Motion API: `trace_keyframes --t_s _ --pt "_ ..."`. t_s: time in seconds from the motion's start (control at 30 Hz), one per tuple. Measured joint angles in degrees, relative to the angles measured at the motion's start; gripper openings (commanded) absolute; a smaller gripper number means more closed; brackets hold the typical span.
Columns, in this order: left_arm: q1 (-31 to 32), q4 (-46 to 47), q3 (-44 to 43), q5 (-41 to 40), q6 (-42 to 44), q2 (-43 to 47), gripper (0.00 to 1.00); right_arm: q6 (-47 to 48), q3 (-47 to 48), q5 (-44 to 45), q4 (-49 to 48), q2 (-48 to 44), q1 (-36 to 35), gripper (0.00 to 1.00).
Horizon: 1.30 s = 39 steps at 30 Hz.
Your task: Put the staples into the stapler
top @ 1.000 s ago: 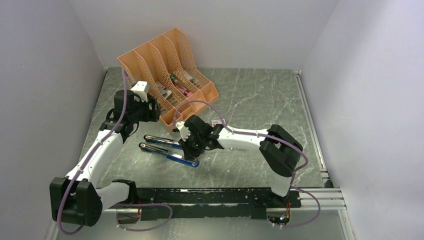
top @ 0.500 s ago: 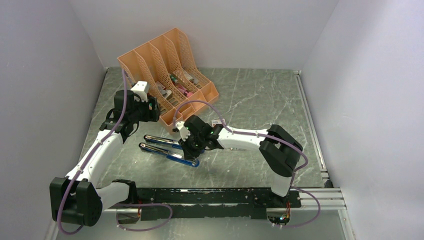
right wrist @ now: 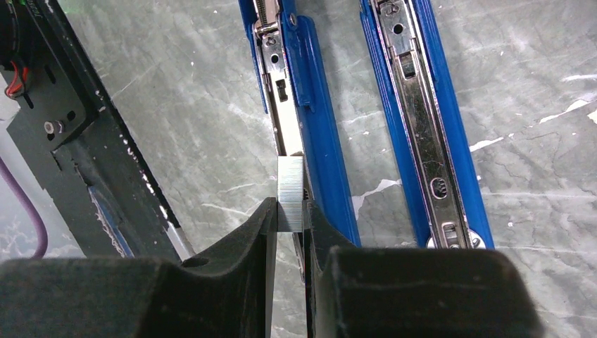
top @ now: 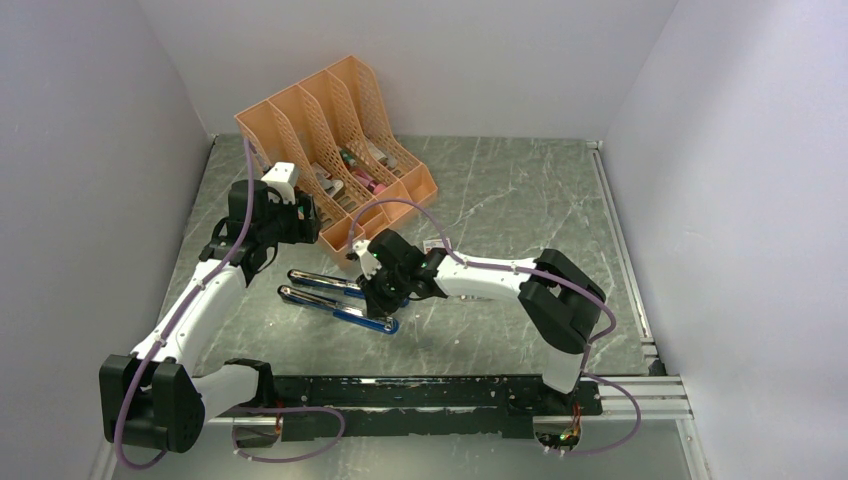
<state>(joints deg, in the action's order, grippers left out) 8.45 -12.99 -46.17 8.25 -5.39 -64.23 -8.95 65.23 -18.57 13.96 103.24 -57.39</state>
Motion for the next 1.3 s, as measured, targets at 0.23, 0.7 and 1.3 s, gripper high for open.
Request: trace_keyframes --t_s 0.23,0.7,1.3 --pt "0.0 0.0 0.0 0.0 0.0 0.0 0.76 -0.5 0.0 0.4 0.1 0.1 0.1 0.00" --pt "0.0 0.0 0.0 0.0 0.0 0.0 0.76 -0.3 0.9 2.6 1.2 0.7 0.0 0.00" --pt "0.0 0.0 0.0 0.0 0.0 0.0 0.76 4.7 5.1 5.5 6.6 2.1 -0.2 0.00"
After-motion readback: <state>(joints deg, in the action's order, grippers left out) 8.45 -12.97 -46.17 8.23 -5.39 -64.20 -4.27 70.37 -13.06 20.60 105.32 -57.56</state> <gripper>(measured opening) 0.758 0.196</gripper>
